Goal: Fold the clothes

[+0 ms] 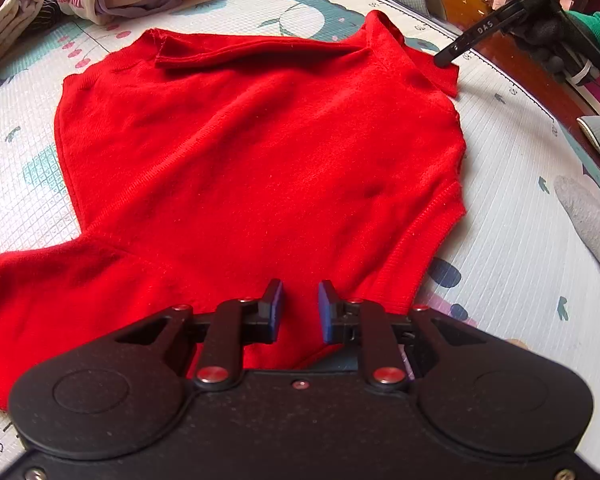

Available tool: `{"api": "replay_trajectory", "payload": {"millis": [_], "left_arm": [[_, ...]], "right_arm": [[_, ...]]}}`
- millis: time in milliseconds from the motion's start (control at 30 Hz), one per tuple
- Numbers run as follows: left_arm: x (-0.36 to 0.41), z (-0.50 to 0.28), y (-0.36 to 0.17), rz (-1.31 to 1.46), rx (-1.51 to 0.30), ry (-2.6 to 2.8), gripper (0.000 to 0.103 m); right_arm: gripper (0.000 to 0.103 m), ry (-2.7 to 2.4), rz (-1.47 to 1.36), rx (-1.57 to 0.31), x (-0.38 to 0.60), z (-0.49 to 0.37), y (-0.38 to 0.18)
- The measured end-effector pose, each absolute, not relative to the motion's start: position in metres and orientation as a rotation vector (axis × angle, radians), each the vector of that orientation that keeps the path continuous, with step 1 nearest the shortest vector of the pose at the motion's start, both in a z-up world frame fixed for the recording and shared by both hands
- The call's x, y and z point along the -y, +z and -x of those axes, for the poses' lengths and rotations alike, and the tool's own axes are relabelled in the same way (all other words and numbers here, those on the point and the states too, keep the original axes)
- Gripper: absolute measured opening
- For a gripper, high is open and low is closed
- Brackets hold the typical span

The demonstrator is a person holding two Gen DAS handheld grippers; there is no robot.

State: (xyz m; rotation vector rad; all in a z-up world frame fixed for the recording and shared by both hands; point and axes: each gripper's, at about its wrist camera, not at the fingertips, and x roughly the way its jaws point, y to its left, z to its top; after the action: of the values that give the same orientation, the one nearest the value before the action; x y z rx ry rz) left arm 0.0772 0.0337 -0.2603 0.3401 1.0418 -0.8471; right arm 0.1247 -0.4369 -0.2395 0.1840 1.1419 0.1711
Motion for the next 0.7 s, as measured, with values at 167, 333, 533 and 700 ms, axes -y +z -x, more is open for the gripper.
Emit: {"api": "replay_trajectory", "payload": {"millis": [167,333,533,700], "left_arm": [[-0.035,-0.078,-0.261,-0.333,-1.044,-0.852,0.017],[-0.036,-0.077,-0.261,-0.328,-1.043,-0.85,0.017],[-0.035,-0.077,-0.261,-0.328,-1.043,-0.848,0.017],[-0.036,-0.078,-0.262,-0.325,-1.044,-0.848,0.018]], "right_arm": [[0.008,0.156,-0.114,-1.112,0.441,-0.121,-0.224],[0.008,0.167,0.082,-1.101,0.459,-0.123,-0.194],[0.008,0.214,0.322,-1.099,0.46,-0.124,-0.172],[0.007,0.272,0.598,-1.082,0.435,-0.14,-0.177]]}}
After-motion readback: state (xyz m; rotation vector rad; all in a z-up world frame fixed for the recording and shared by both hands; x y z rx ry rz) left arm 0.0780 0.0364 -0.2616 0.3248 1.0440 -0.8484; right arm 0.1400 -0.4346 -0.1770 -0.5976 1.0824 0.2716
